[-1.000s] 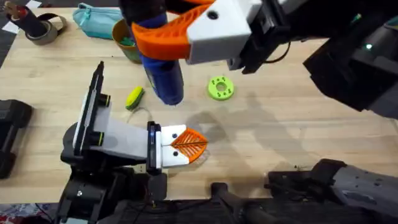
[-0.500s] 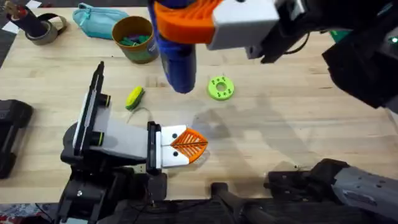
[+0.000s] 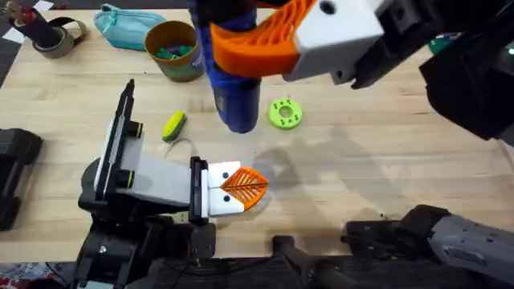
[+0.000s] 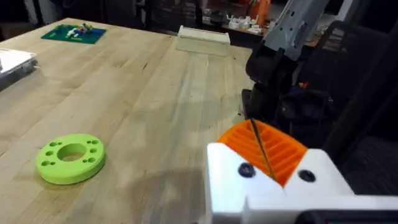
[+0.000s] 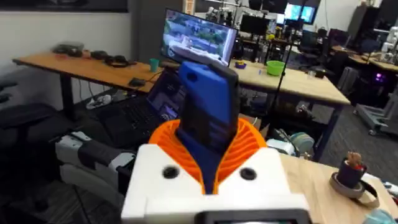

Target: Pick up the gripper from the table and insert it into the empty holder that is missing its gripper. Then pick up a screw, insert it into the mounting hole, and use the screwdriver to tighten it. Finally, clean up the table by picking up the vegetable and placing it into the bucket.

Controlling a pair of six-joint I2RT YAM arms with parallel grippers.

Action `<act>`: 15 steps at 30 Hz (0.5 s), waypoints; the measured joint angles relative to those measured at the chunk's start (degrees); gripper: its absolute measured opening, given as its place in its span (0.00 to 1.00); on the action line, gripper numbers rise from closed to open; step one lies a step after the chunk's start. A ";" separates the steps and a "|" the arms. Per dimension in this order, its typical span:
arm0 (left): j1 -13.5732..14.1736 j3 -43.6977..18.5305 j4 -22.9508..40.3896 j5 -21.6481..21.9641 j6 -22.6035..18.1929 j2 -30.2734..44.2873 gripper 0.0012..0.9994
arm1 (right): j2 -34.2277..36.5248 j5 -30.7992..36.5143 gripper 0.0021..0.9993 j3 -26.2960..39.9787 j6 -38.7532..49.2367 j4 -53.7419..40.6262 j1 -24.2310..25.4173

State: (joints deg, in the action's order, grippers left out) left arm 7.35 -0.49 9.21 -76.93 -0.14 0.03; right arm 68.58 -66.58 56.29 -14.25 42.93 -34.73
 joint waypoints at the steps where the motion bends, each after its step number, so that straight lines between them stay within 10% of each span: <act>1: 0.00 0.00 0.00 0.01 0.00 0.00 0.01 | 0.00 -0.15 0.05 0.02 -0.28 0.38 -0.01; 15: 0.00 0.02 -0.92 3.21 -0.31 0.00 0.01 | 0.00 -0.63 0.05 0.09 -4.48 0.78 -1.81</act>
State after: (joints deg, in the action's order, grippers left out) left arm 7.35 -0.47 8.29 -73.72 -0.45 0.03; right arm 68.58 -67.21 56.38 -18.72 43.71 -36.54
